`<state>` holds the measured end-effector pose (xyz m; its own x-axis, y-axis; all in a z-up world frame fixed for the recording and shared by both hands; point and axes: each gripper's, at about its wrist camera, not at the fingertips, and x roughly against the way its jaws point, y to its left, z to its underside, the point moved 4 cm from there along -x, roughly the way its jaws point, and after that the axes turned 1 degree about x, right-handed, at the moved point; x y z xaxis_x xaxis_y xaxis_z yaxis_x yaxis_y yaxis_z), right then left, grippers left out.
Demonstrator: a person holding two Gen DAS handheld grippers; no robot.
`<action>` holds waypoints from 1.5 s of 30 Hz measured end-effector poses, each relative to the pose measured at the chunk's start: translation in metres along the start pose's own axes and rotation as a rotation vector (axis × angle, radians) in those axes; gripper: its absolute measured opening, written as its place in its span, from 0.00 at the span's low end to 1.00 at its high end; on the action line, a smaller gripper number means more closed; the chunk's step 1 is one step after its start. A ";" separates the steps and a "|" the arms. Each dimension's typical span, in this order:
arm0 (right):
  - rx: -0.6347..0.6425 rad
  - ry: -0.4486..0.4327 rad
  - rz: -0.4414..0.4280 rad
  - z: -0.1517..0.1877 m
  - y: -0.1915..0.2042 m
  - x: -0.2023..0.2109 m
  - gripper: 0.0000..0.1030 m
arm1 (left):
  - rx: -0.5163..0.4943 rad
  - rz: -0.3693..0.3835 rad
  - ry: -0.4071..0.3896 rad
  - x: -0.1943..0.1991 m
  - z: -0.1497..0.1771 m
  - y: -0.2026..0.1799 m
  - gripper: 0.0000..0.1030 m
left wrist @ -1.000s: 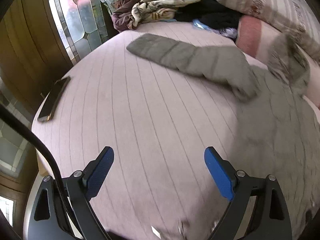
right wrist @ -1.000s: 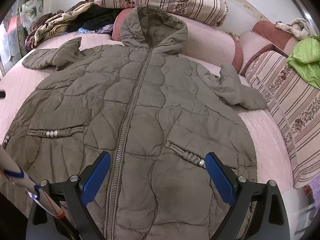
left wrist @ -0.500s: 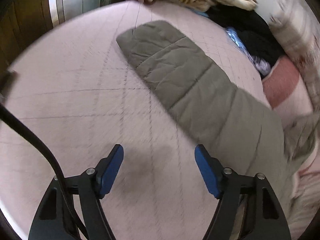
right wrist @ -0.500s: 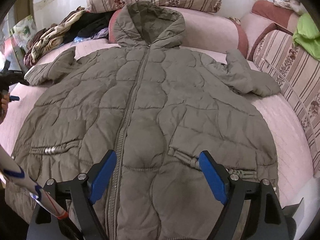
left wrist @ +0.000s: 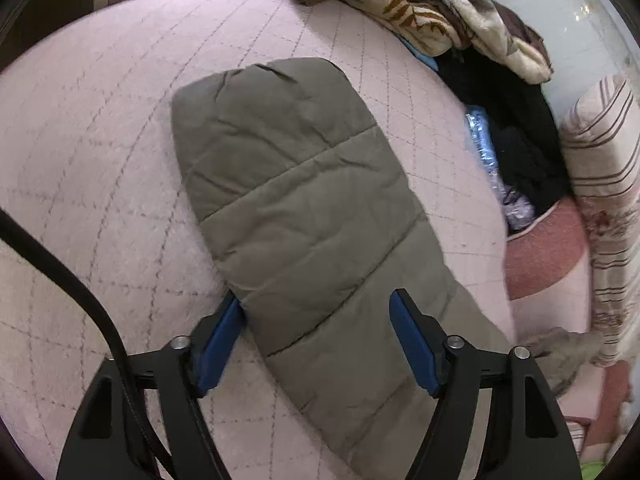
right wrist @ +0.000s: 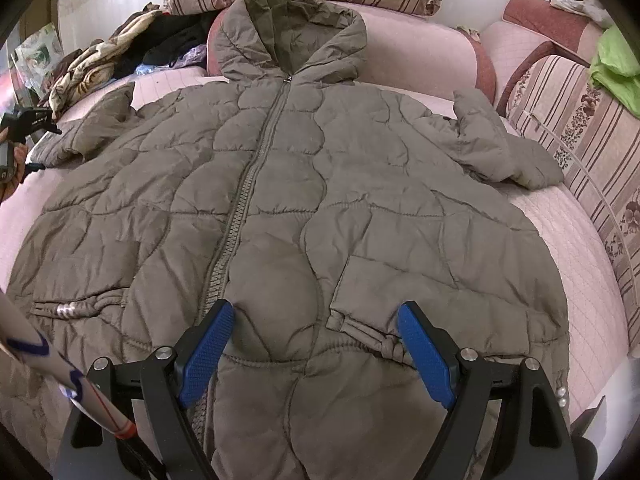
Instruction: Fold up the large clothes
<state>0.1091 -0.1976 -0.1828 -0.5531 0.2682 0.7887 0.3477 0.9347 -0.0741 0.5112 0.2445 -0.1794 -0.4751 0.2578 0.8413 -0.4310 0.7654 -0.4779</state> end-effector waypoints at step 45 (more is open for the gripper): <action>-0.267 -0.033 -0.145 -0.015 -0.085 0.044 0.88 | -0.920 -0.124 -0.246 0.132 0.365 -0.133 0.52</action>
<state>0.0665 -0.2688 -0.1329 -0.6343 0.1478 0.7589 0.4475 0.8706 0.2045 0.2255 -0.0385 -0.0967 -0.6592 0.0926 0.7463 0.2319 0.9691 0.0846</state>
